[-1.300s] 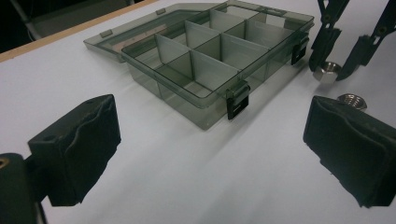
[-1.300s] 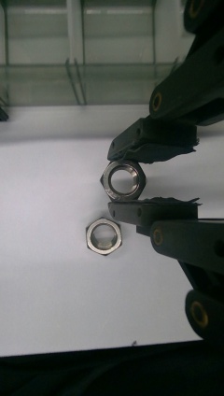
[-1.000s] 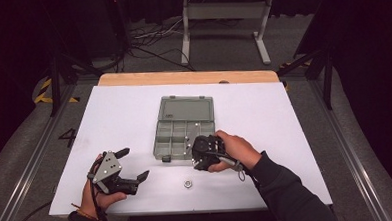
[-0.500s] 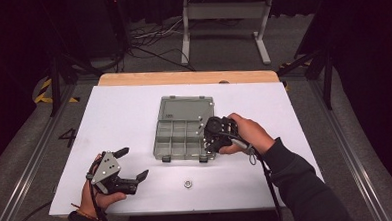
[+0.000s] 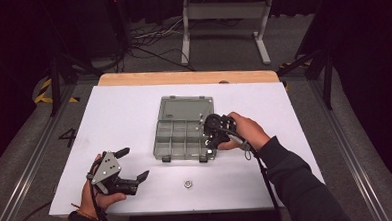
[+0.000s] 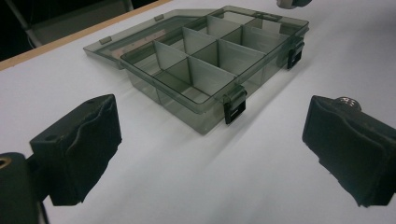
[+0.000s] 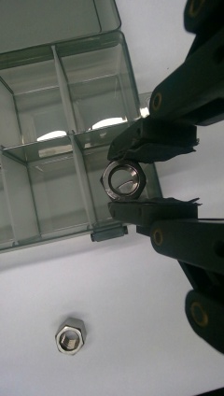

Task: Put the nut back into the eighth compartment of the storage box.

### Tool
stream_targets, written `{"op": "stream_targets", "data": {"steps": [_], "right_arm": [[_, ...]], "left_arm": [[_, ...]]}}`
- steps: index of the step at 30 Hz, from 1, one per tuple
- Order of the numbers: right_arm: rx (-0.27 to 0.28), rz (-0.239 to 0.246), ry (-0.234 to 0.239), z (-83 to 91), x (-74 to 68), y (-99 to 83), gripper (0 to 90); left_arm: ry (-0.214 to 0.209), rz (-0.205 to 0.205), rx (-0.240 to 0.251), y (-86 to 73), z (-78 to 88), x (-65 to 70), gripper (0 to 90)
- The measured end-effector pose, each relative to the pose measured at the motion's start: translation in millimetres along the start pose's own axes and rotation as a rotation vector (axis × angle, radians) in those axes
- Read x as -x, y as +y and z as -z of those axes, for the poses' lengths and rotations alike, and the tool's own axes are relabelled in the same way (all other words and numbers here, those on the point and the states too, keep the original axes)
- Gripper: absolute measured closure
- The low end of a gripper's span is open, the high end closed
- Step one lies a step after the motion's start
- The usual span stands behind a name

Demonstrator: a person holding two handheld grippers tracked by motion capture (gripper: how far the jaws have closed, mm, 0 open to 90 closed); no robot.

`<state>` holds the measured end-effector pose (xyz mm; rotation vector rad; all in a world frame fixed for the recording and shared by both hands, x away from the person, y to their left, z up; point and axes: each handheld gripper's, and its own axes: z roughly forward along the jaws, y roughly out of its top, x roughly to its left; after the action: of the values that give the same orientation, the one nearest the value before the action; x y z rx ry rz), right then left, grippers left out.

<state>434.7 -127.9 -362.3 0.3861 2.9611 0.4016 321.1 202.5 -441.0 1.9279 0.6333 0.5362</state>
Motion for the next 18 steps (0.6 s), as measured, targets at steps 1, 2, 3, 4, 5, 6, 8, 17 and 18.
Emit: {"op": "stream_targets", "data": {"steps": [1, 2, 3, 4, 5, 6, 8, 17, 18], "right_arm": [[0.001, 0.000, 0.003, -2.5, 0.7, 0.9, 70.3], [-0.001, -0.007, 0.008, -4.7, 0.9, 1.9, 70.3], [-0.003, -0.007, 0.010, -6.3, 1.3, 2.4, 70.3], [-0.009, -0.011, 0.013, -8.5, 1.6, 3.1, 70.3], [-0.012, -0.008, 0.011, -10.7, 2.4, 3.6, 70.2], [-0.018, -0.008, 0.010, -13.0, 3.1, 3.9, 70.2], [-0.017, -0.016, 0.012, -15.1, 4.1, 3.9, 70.2], [0.052, -0.044, -0.003, -4.7, 4.1, -0.4, 64.8], [0.058, -0.047, -0.003, -2.7, 2.7, -0.7, 64.2]], "left_arm": [[-0.001, 0.000, 0.005, 0.0, -0.1, 0.3, 5.1], [0.000, -0.001, 0.006, 0.1, 0.1, 0.2, 5.1], [0.000, 0.000, 0.007, 0.1, 0.4, 0.1, 5.1], [0.000, 0.000, 0.007, 0.0, 0.4, -0.1, 5.1], [0.000, 0.001, 0.004, -0.1, 0.5, -0.2, 5.1], [-0.003, 0.001, 0.005, -0.2, 0.5, -0.3, 5.1], [-0.003, 0.001, 0.004, -0.3, 0.6, -0.3, 5.1], [-0.007, 0.002, 0.003, -0.1, 0.2, -0.2, 5.1], [-0.007, 0.002, 0.004, -0.2, 0.5, 0.1, 5.1]]}}
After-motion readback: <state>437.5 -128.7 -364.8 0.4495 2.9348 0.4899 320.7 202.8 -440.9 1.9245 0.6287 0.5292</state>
